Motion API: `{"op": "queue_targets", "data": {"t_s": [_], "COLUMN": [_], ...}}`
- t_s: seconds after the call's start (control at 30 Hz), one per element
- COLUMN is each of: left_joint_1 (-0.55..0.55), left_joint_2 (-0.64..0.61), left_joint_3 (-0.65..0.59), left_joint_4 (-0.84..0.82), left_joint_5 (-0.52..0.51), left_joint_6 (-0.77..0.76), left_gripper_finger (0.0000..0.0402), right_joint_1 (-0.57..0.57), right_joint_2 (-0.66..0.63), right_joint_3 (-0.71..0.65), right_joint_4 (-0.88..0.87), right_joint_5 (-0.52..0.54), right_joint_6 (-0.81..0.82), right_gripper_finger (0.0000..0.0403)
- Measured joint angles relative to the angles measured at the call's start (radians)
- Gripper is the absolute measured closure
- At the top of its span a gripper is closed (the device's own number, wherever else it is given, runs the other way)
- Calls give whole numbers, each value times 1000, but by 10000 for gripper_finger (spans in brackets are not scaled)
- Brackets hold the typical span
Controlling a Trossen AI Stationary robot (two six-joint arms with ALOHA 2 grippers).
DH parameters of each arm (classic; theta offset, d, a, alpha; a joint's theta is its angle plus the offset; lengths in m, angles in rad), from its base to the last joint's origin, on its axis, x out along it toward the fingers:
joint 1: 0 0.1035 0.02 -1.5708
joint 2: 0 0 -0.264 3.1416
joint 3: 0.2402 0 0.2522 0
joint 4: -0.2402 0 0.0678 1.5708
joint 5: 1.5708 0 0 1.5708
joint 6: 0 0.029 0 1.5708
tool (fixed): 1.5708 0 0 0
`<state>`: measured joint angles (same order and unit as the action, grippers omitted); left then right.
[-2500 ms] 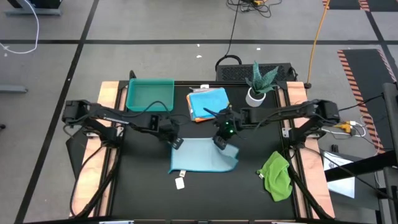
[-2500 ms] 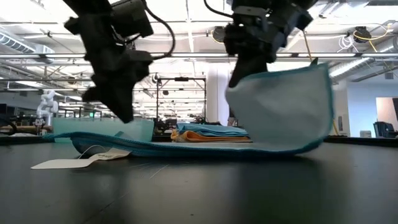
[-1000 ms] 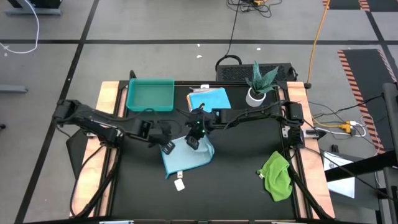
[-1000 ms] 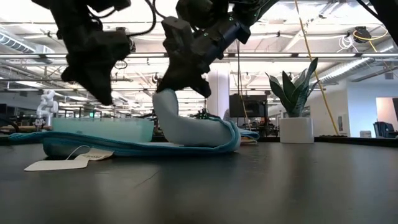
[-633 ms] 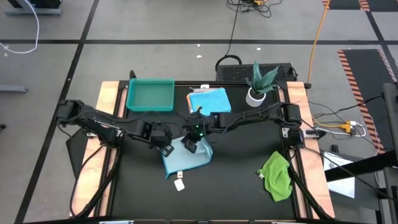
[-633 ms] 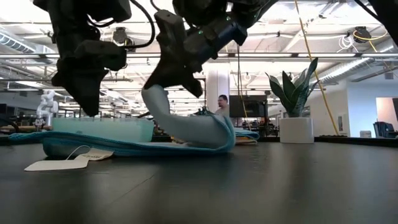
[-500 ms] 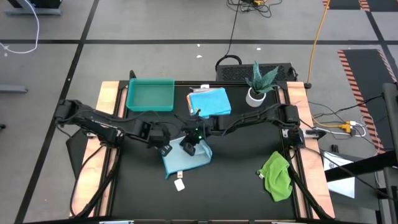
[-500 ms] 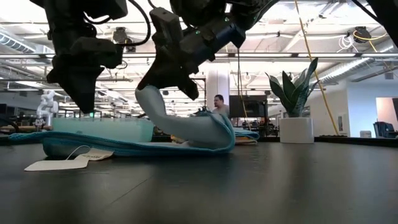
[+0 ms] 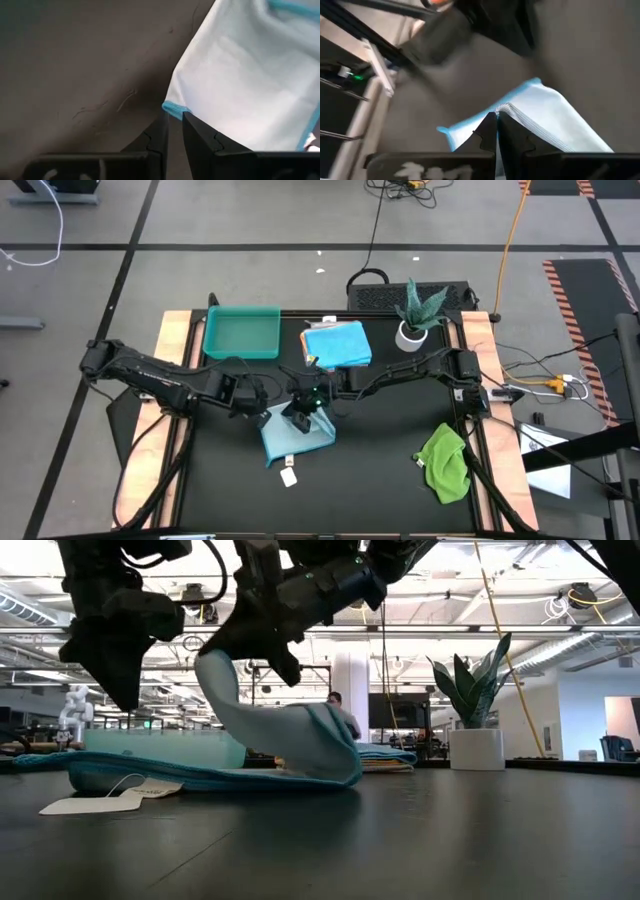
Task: Fold microfiber towels
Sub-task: Fold the light blue microfiber towel
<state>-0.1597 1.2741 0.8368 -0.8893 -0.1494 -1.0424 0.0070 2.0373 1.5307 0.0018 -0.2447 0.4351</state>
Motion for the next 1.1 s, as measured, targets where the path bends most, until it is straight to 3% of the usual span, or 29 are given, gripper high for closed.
{"op": "queue_targets", "data": {"t_s": [0.2,0.63,0.87,1.1], "left_joint_1": [0,0,10,21], "left_joint_2": [-1,0,48,186], "left_joint_3": [1,1,0,0], "left_joint_4": [23,22,42,156], "left_joint_5": [-12,-17,-37,57], "left_joint_6": [5,9,106,371], "left_gripper_finger": [346,346,346,346], "right_joint_1": [0,13,5,6], "right_joint_2": [2,-22,-138,-264], "right_joint_3": [-1,-1,-1,-2], "right_joint_4": [-25,-82,-364,-419], "right_joint_5": [7,-23,-17,-2], "right_joint_6": [-84,-95,-107,-106], "right_gripper_finger": [390,245,248,263]}}
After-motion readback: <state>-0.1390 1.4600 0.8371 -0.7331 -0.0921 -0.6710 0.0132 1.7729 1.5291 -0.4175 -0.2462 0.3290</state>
